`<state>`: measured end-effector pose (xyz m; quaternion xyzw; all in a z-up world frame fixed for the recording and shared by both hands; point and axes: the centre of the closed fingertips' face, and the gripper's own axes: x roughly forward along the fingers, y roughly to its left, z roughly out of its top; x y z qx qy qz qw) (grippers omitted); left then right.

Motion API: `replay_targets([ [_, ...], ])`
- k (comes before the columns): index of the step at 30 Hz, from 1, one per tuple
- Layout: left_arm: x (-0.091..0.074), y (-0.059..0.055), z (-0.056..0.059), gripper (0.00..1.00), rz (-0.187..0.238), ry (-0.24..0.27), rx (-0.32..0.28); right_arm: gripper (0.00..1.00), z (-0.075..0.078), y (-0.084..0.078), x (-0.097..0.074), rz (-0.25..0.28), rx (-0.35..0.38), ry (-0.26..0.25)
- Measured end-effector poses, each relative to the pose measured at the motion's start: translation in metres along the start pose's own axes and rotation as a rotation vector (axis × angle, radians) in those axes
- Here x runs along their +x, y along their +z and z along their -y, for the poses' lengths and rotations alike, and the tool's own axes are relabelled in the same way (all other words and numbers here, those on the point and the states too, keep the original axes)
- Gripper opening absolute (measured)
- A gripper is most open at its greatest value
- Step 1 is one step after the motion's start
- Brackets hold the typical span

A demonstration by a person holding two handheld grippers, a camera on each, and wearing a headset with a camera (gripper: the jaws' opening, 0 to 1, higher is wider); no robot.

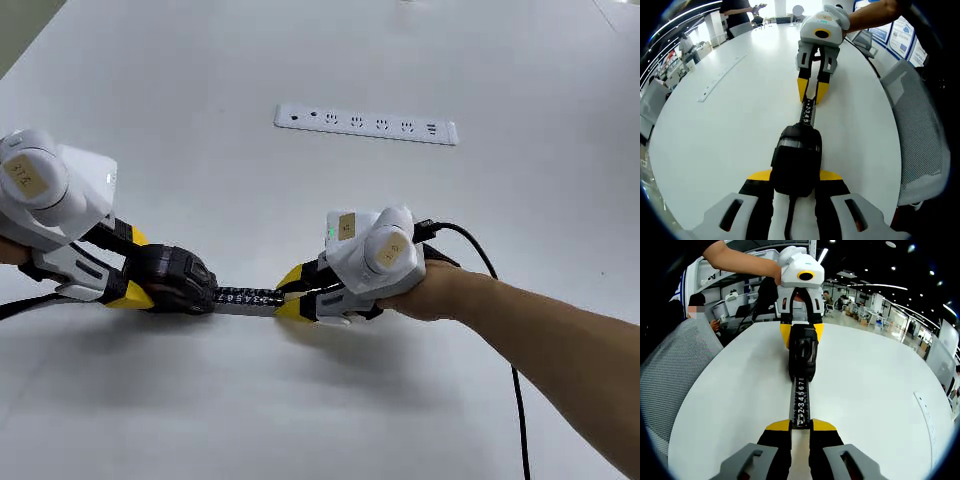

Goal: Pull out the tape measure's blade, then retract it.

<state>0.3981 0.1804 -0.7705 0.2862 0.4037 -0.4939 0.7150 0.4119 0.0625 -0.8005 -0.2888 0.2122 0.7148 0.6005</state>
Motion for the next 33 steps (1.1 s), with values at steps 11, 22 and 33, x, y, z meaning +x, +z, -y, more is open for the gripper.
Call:
replay_targets([
  [11, 0.001, 0.0, 0.0, 0.26, -0.015, -0.002, 0.001, 0.09, -0.001, -0.007, -0.009, -0.013, 0.002, -0.003],
  [22, 0.001, 0.0, -0.001, 0.26, -0.019, -0.003, -0.004, 0.09, -0.003, -0.018, -0.02, -0.032, 0.001, -0.006],
  [33, 0.001, 0.001, 0.0, 0.26, -0.024, -0.006, -0.007, 0.09, -0.003, -0.027, -0.031, -0.048, 0.011, -0.007],
])
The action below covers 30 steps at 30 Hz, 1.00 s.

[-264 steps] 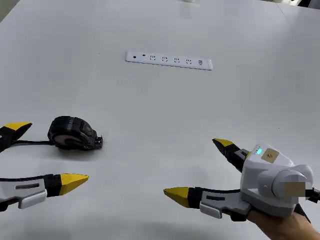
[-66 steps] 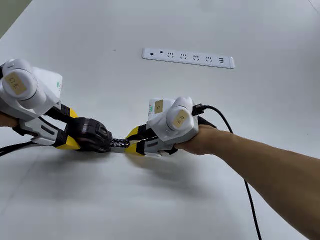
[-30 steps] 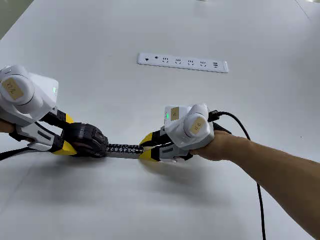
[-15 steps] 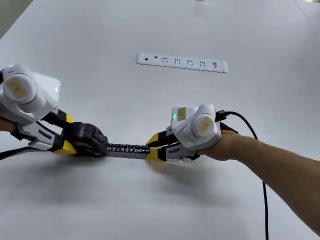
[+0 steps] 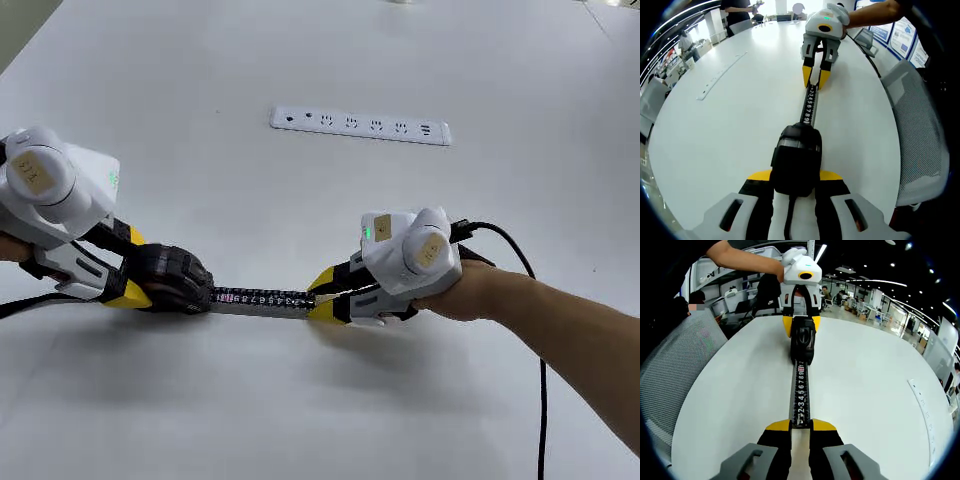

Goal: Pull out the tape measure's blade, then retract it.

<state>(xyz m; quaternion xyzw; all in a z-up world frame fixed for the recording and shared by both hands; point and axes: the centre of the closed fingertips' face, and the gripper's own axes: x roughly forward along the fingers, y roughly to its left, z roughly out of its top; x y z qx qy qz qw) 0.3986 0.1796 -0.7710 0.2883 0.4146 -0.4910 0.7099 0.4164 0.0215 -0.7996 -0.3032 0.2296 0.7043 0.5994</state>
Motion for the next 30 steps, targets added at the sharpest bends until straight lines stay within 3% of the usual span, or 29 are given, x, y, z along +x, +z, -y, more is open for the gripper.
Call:
replay_targets([
  [30, 0.0, -0.001, 0.0, 0.26, -0.016, -0.011, 0.002, 0.08, -0.002, -0.031, -0.033, -0.087, 0.016, 0.015],
])
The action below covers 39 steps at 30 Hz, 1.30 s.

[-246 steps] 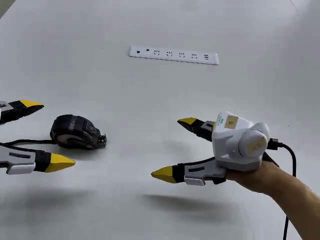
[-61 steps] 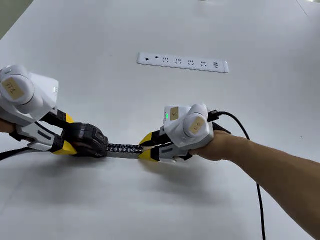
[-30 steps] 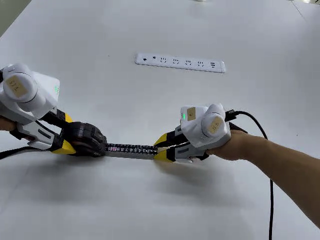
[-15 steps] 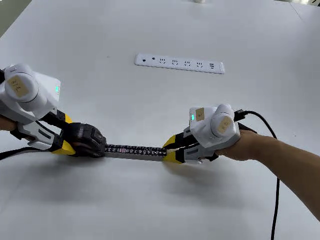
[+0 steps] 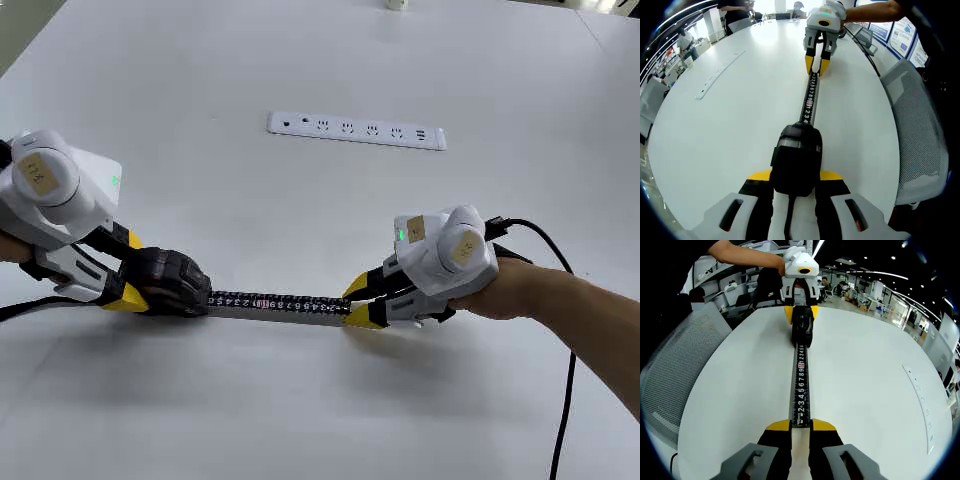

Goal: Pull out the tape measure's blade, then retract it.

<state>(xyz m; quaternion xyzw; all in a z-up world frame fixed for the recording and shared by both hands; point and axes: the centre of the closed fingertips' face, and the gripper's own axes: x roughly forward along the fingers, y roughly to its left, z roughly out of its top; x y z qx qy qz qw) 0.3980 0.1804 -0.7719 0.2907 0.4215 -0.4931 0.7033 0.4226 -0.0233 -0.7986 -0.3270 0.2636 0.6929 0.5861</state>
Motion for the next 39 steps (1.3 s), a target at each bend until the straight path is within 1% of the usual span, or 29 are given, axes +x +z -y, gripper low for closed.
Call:
replay_targets([
  [4, 0.0, 0.0, 0.0, 0.26, 0.0, -0.001, 0.0, 0.08, -0.001, -0.005, -0.004, -0.017, -0.009, 0.003],
  [7, 0.0, 0.0, 0.0, 0.26, -0.003, -0.003, 0.001, 0.08, -0.002, -0.008, -0.008, -0.014, 0.004, 0.006],
  [17, 0.0, 0.0, -0.001, 0.26, -0.007, -0.007, 0.0, 0.08, -0.002, -0.019, -0.015, -0.041, 0.011, 0.006],
  [26, 0.001, 0.001, 0.0, 0.26, -0.015, -0.011, 0.003, 0.08, -0.004, -0.033, -0.024, -0.091, 0.027, 0.013],
  [33, 0.001, 0.001, 0.0, 0.26, -0.016, -0.012, -0.001, 0.07, -0.002, -0.04, -0.03, -0.125, 0.019, 0.007],
  [39, 0.001, 0.001, 0.0, 0.26, -0.019, -0.012, -0.002, 0.07, -0.002, -0.047, -0.036, -0.138, 0.026, 0.005],
])
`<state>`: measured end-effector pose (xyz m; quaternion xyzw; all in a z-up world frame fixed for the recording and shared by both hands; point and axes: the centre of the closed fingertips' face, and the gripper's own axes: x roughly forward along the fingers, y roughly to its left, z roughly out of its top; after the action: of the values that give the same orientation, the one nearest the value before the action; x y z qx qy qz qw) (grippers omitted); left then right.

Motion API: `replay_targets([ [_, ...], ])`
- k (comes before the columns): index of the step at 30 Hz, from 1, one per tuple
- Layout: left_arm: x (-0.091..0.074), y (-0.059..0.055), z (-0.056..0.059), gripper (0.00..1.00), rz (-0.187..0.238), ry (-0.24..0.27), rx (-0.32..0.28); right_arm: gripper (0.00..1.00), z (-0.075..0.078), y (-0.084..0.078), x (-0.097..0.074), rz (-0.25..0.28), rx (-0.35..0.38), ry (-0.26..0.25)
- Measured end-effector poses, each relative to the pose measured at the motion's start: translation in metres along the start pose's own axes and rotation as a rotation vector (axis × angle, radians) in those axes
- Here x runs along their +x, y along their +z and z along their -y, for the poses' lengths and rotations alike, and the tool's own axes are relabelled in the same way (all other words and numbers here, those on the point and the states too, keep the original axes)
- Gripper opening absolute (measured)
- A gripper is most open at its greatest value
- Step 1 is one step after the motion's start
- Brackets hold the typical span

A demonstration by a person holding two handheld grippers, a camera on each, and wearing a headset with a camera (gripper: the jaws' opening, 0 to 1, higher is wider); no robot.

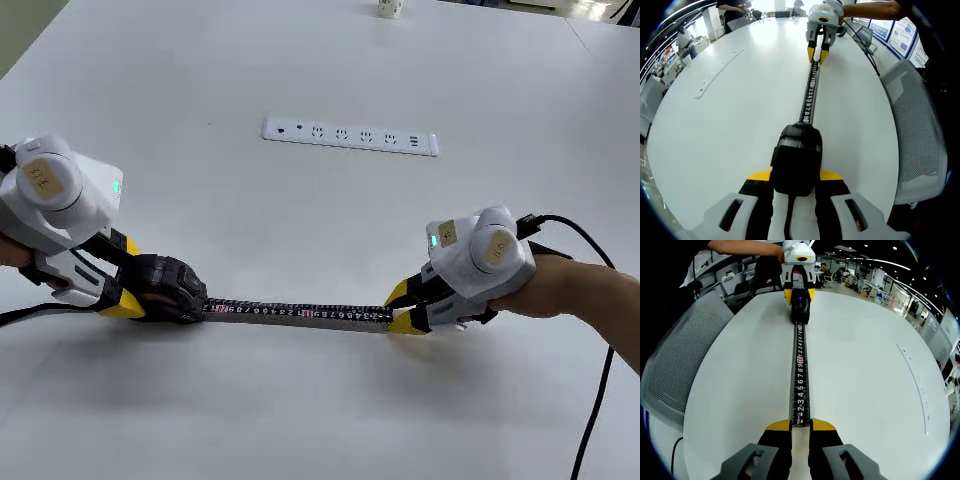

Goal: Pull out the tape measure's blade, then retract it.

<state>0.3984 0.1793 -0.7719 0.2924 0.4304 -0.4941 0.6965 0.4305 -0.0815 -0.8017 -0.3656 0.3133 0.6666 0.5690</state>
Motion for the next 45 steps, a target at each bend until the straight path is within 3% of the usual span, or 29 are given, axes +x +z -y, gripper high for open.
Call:
replay_targets([
  [12, 0.0, 0.0, 0.0, 0.26, -0.006, -0.005, 0.0, 0.07, 0.0, -0.016, -0.01, -0.02, 0.023, -0.007],
  [45, 0.001, 0.001, 0.0, 0.28, -0.02, -0.003, 0.007, 0.11, 0.0, -0.017, -0.008, -0.064, 0.026, -0.006],
])
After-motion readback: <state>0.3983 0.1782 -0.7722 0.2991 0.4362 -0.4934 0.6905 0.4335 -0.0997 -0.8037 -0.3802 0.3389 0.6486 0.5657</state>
